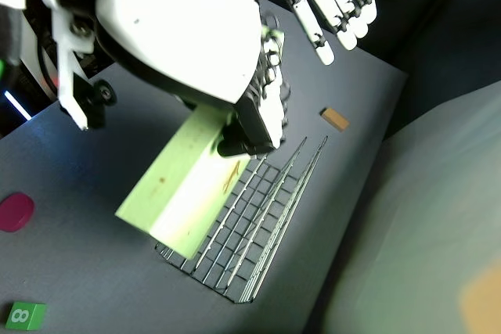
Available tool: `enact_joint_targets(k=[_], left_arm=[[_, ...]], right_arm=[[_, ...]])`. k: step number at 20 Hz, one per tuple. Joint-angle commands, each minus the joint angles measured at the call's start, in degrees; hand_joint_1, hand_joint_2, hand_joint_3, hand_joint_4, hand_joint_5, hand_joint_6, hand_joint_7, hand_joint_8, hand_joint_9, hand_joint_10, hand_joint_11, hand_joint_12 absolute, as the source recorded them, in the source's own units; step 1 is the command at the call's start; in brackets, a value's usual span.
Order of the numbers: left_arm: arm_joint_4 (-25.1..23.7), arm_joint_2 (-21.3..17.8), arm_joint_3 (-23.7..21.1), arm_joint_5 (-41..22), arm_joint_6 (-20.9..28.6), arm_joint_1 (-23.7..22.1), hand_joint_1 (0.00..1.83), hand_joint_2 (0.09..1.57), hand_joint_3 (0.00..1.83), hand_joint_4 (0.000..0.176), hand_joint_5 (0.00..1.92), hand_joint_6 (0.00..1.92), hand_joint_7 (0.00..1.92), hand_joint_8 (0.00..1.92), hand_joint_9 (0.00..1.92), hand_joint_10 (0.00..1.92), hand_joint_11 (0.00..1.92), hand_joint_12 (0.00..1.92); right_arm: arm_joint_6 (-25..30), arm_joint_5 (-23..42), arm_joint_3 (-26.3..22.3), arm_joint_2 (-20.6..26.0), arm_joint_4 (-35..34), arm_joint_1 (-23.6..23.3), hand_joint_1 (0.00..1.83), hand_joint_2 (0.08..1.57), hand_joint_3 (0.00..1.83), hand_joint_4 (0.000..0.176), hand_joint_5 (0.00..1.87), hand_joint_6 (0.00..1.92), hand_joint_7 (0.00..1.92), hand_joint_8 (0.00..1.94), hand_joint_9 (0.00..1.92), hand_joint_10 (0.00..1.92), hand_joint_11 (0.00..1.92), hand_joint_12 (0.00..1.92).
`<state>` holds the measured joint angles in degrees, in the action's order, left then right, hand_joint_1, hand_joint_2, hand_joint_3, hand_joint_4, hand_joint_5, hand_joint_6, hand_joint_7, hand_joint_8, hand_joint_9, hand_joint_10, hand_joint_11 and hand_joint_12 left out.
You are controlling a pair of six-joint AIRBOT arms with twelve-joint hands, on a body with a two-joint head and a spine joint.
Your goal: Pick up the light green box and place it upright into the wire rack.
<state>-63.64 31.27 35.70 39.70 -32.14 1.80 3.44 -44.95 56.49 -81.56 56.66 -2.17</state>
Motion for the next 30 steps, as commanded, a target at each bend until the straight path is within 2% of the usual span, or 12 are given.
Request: enact_joint_targets(k=[1, 14, 21, 29, 30], left_arm=[[-4.3, -0.2, 0.1, -1.3, -0.2, -0.3, 0.03, 1.25, 0.00, 0.071, 0.30, 0.00, 0.21, 0.00, 0.19, 0.00, 0.00, 0.64], [-2.9, -0.4, -1.4, -0.4, -0.1, 0.6, 0.02, 1.25, 0.00, 0.070, 0.30, 0.00, 0.21, 0.00, 0.19, 0.00, 0.00, 0.62], [-2.9, -0.6, -1.8, -0.9, 1.0, 1.4, 0.01, 1.25, 0.00, 0.070, 0.30, 0.00, 0.21, 0.00, 0.19, 0.00, 0.00, 0.59], [-2.9, -0.7, -2.0, -1.1, 1.8, 1.9, 0.02, 1.25, 0.00, 0.071, 0.30, 0.00, 0.21, 0.00, 0.19, 0.00, 0.00, 0.59], [-2.9, -0.7, -2.0, -1.3, 2.0, 2.1, 0.02, 1.25, 0.00, 0.071, 0.30, 0.00, 0.21, 0.00, 0.19, 0.00, 0.00, 0.59]], right_arm=[[0.4, 3.0, 0.4, -0.2, 4.0, -0.1, 1.23, 1.14, 0.00, 0.000, 0.91, 0.97, 0.99, 1.17, 0.79, 1.29, 0.73, 1.60], [2.0, 6.1, 8.0, -4.4, 6.1, 5.4, 1.23, 1.13, 0.00, 0.000, 0.93, 0.94, 0.98, 1.19, 0.80, 1.28, 0.74, 1.59], [3.6, 6.1, 8.6, -5.8, 10.4, 8.7, 1.23, 1.13, 0.00, 0.000, 0.94, 0.91, 0.98, 1.19, 0.78, 1.27, 0.73, 1.57], [4.3, 6.2, 8.7, -6.1, 12.4, 10.3, 1.23, 1.13, 0.00, 0.000, 0.94, 0.92, 0.97, 1.20, 0.79, 1.27, 0.74, 1.56], [4.4, 6.2, 8.8, -6.2, 12.4, 10.6, 1.34, 1.15, 0.00, 0.000, 0.92, 0.92, 0.95, 1.15, 0.76, 1.43, 0.74, 1.58]])
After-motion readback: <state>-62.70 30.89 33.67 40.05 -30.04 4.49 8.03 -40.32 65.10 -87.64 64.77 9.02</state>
